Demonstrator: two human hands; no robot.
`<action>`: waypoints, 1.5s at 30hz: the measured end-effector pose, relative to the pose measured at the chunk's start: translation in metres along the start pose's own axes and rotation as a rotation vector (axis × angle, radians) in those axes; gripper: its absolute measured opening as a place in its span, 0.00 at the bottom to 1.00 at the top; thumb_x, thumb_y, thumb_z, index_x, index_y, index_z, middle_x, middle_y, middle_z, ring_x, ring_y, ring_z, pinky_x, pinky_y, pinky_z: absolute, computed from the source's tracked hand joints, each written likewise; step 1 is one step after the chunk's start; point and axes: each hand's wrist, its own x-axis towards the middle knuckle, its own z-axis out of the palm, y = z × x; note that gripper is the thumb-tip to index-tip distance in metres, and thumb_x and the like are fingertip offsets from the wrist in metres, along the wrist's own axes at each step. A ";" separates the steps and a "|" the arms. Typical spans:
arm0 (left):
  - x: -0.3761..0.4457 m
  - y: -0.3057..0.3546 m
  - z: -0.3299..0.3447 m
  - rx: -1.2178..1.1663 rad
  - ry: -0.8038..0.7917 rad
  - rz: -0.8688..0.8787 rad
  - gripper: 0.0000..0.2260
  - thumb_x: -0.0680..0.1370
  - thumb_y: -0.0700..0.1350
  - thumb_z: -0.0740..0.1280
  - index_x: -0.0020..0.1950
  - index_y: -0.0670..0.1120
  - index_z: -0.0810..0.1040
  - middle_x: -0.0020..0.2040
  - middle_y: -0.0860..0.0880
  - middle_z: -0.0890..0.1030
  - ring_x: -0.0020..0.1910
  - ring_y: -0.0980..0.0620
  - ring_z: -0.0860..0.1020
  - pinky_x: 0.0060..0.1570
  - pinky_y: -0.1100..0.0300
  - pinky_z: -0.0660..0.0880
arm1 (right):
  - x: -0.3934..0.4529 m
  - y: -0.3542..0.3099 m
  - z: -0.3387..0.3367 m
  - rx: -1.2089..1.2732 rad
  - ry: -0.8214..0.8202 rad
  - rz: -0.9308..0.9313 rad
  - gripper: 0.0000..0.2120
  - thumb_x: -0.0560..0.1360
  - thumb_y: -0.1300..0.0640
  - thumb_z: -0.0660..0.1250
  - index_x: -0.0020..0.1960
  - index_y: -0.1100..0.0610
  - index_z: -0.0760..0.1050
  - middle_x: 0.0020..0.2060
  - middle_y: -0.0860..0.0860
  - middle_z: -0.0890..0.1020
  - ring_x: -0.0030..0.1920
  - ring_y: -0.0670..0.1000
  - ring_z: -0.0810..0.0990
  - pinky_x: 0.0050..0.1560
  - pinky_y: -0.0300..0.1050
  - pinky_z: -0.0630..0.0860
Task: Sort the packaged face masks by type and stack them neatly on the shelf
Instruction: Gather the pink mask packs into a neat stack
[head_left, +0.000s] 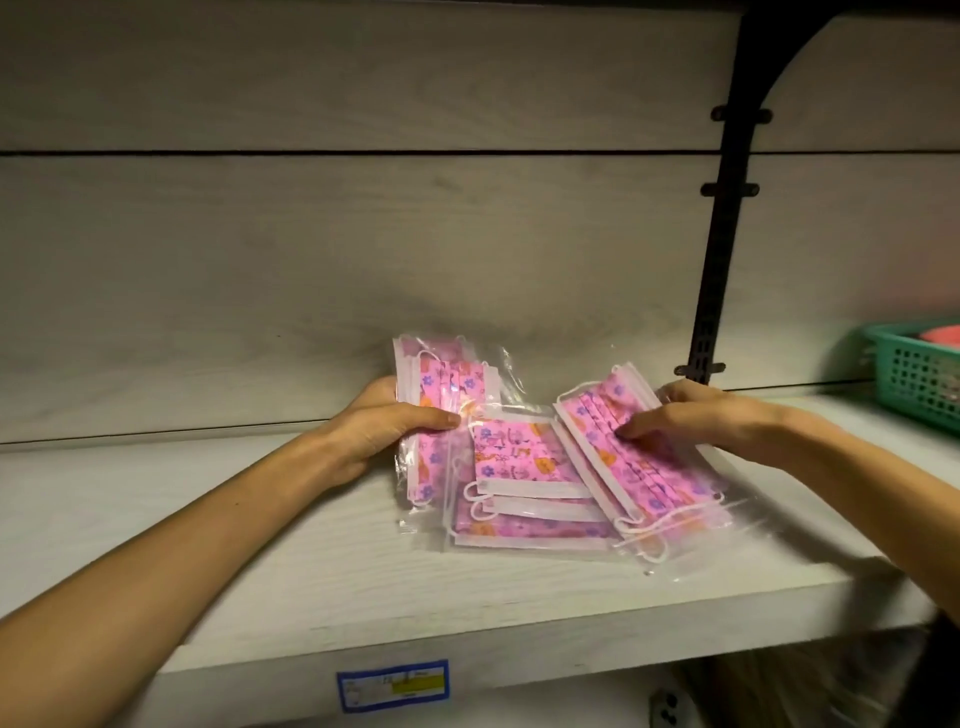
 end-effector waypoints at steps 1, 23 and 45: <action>0.000 0.000 0.000 -0.004 0.022 0.010 0.16 0.71 0.33 0.76 0.58 0.42 0.80 0.51 0.42 0.87 0.50 0.44 0.86 0.46 0.57 0.82 | -0.001 0.002 0.000 0.068 -0.010 -0.004 0.11 0.75 0.52 0.74 0.36 0.56 0.85 0.37 0.56 0.86 0.32 0.52 0.82 0.31 0.38 0.77; 0.001 0.016 -0.008 -0.252 -0.052 -0.050 0.12 0.81 0.50 0.66 0.47 0.46 0.86 0.45 0.43 0.86 0.42 0.46 0.85 0.49 0.53 0.83 | 0.035 -0.041 0.001 -0.146 0.440 -0.299 0.10 0.73 0.62 0.73 0.46 0.51 0.74 0.38 0.50 0.83 0.31 0.39 0.82 0.27 0.30 0.74; -0.001 0.002 0.004 -0.065 0.166 0.049 0.07 0.79 0.39 0.71 0.56 0.44 0.80 0.44 0.44 0.87 0.41 0.47 0.87 0.36 0.60 0.81 | 0.049 -0.027 0.013 0.843 0.185 -0.105 0.10 0.73 0.60 0.67 0.53 0.62 0.73 0.36 0.54 0.82 0.36 0.54 0.81 0.39 0.45 0.79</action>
